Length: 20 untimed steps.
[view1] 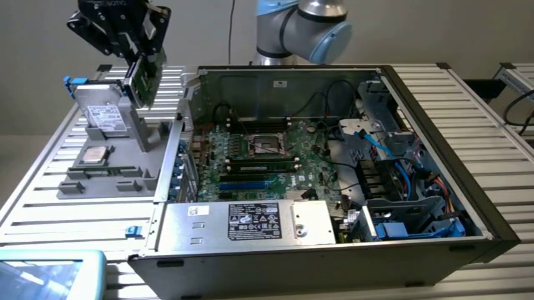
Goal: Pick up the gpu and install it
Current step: 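Pick up the gpu and move the gpu toward the slot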
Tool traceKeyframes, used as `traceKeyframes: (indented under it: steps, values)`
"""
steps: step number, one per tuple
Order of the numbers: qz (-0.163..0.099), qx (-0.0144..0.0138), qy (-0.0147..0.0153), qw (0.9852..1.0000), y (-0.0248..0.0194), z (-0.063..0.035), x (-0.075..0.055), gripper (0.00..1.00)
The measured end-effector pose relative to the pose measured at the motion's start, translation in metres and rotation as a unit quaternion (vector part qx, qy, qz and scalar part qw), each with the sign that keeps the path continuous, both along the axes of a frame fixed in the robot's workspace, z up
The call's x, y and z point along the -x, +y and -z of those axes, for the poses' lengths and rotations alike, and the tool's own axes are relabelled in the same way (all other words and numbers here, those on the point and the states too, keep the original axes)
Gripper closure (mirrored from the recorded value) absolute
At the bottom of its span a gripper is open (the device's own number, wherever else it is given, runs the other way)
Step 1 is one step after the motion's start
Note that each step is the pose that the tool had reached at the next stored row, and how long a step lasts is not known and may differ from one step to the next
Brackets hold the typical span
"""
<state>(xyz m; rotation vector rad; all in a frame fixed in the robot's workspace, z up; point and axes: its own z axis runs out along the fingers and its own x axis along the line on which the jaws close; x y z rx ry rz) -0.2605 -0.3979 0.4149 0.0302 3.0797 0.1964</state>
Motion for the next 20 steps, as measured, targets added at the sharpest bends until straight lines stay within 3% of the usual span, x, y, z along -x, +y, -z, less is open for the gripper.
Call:
traceKeyframes:
  steps: [4,9,16,20]
  values:
    - [0.000,-0.0004,0.0007,1.0000,-0.0018,-0.0085,-0.017,0.72]
    - [0.000,-0.0011,0.0030,1.0000,-0.0032,-0.0094,-0.038,0.72]
    - [0.000,-0.0012,0.0136,0.9999,-0.0055,-0.0094,-0.061,0.72]
    - [0.000,-0.0012,0.0170,0.9999,-0.0077,-0.0094,-0.076,0.72]
